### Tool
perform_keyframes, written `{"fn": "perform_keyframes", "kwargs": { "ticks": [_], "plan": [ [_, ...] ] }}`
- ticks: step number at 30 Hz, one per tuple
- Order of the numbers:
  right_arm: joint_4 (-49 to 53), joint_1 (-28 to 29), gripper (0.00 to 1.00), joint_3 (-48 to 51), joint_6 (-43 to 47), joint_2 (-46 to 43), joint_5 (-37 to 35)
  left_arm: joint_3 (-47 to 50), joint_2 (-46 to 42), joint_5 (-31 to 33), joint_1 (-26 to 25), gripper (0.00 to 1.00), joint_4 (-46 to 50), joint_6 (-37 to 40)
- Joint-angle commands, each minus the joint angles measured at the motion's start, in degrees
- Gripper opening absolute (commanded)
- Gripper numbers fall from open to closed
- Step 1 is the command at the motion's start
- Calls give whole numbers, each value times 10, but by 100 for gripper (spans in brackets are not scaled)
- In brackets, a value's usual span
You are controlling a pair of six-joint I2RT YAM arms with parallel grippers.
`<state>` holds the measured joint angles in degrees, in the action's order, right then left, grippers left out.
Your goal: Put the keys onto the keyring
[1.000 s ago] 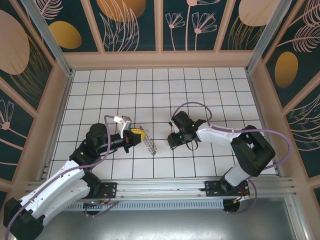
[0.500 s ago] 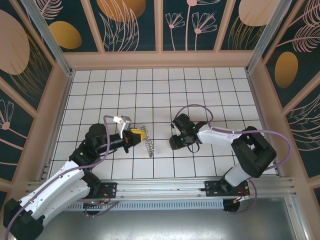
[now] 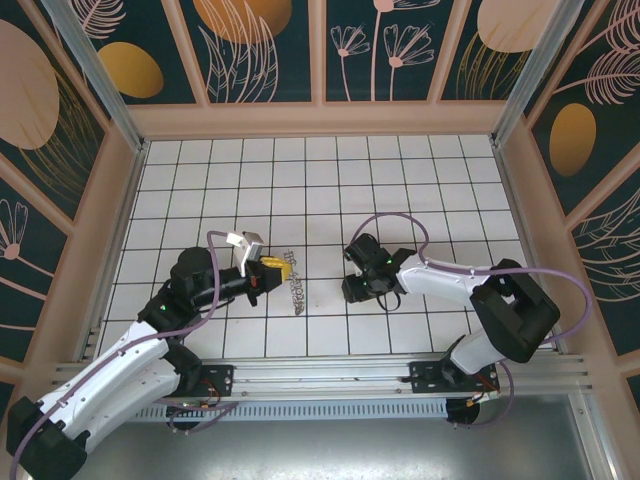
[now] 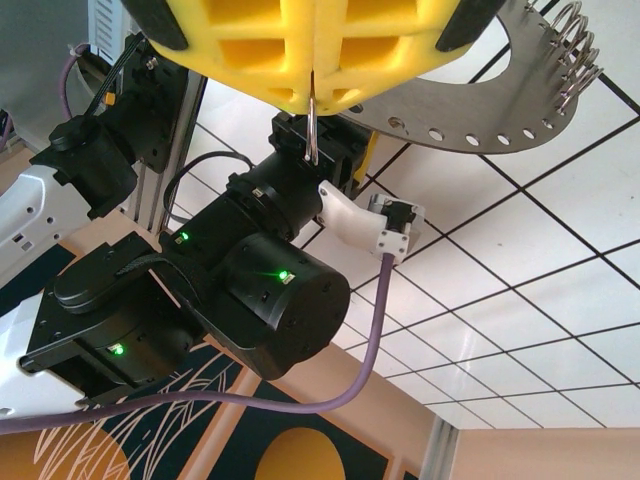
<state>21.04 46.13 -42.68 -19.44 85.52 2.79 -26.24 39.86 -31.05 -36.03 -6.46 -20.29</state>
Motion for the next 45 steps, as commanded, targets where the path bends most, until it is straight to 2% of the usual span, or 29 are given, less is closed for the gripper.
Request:
{"fn": "perform_keyframes", "kwargs": {
  "ticks": [1, 6, 16, 33, 38, 45],
  "plan": [
    [24, 4, 41, 3, -15, -15, -32, -3, -2, -15, -3, 0, -34, -9],
    [33, 4, 37, 0, -13, -16, -44, -4, 1, -16, -3, 0, -36, -9],
    [27, 3, 20, 5, -8, -15, -41, -4, 7, -15, -3, 0, -35, -8],
    [25, 3, 1, 10, -4, -27, -39, -4, 7, -13, -3, 0, -29, -8],
    [4, 8, 0, 17, 23, -73, -39, -7, 9, -14, -3, 0, -27, -8],
    [-45, 47, 0, 36, 87, -185, -39, -20, 14, -11, -3, 0, -8, 2]
  ]
}}
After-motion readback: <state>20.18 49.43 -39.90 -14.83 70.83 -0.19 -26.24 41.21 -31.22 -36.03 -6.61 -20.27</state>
